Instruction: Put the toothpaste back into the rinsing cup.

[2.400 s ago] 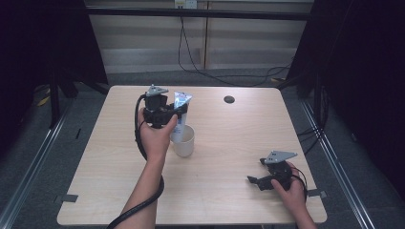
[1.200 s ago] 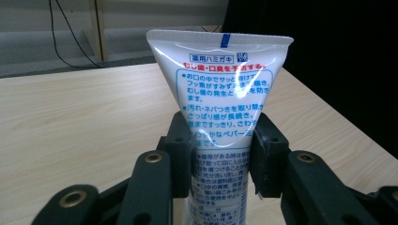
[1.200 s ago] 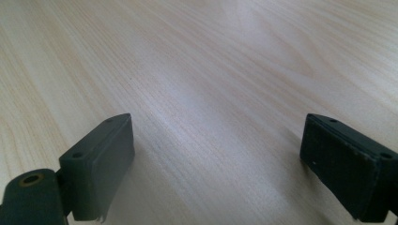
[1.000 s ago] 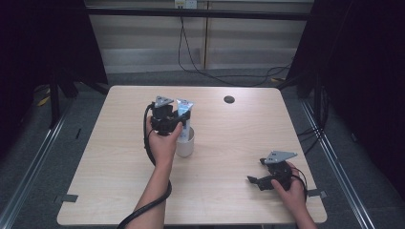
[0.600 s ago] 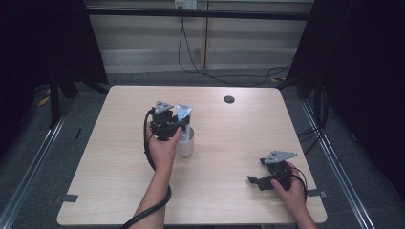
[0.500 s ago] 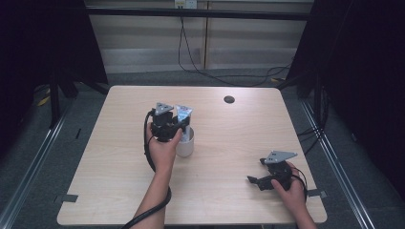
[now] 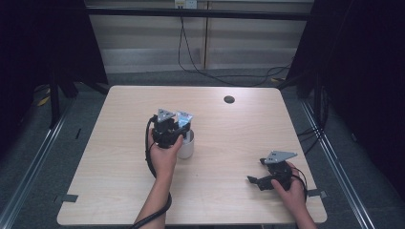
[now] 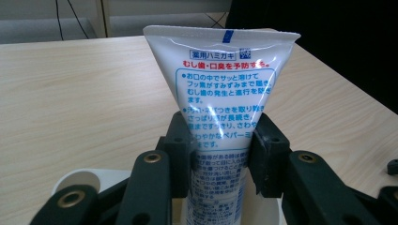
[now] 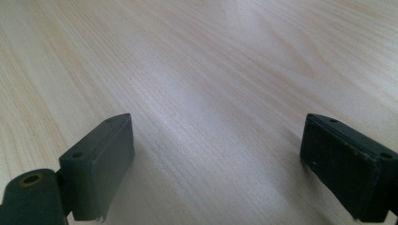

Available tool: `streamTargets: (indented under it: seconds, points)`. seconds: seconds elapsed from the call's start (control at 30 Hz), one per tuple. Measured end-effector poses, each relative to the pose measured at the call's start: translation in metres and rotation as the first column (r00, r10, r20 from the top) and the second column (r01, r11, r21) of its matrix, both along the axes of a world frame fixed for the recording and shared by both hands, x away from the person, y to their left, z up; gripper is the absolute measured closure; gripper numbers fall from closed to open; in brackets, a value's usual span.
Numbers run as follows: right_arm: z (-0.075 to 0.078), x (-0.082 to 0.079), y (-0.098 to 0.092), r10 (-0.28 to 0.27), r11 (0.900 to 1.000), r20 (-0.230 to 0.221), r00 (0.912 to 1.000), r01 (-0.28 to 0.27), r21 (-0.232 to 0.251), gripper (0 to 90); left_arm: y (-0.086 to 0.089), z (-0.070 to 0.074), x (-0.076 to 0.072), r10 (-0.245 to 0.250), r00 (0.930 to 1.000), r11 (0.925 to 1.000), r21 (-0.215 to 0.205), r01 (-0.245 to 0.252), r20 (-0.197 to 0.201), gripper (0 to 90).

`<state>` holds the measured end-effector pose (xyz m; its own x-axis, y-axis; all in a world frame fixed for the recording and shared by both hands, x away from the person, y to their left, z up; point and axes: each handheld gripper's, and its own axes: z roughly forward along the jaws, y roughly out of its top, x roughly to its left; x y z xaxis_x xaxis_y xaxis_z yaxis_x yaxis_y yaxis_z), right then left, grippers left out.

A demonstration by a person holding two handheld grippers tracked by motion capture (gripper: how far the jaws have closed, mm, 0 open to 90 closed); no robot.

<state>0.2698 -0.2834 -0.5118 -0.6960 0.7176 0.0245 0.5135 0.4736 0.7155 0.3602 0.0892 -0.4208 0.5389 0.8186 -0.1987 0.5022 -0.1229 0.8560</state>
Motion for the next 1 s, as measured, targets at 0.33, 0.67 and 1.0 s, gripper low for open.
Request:
streamTargets:
  seconds: [0.33, 0.67, 1.0]
  points:
    - [0.000, 0.000, 0.000, 0.001, 1.000, 0.000, 1.0000, -0.001, 0.000, 10.0, 0.002, -0.005, -0.005, 0.004, 1.0000, 0.9999, 0.012, -0.004, 0.000, 64.4]
    - [0.000, 0.000, 0.000, 0.001, 1.000, -0.001, 1.0000, -0.001, 0.000, 10.0, 0.000, -0.011, -0.010, -0.007, 1.0000, 0.9992, 0.039, 0.007, 0.004, 63.9]
    - [0.000, 0.000, 0.000, 0.003, 1.000, 0.000, 1.0000, -0.003, 0.002, 10.0, -0.001, -0.013, -0.014, -0.011, 0.9999, 0.9984, 0.055, 0.012, -0.001, 63.2]
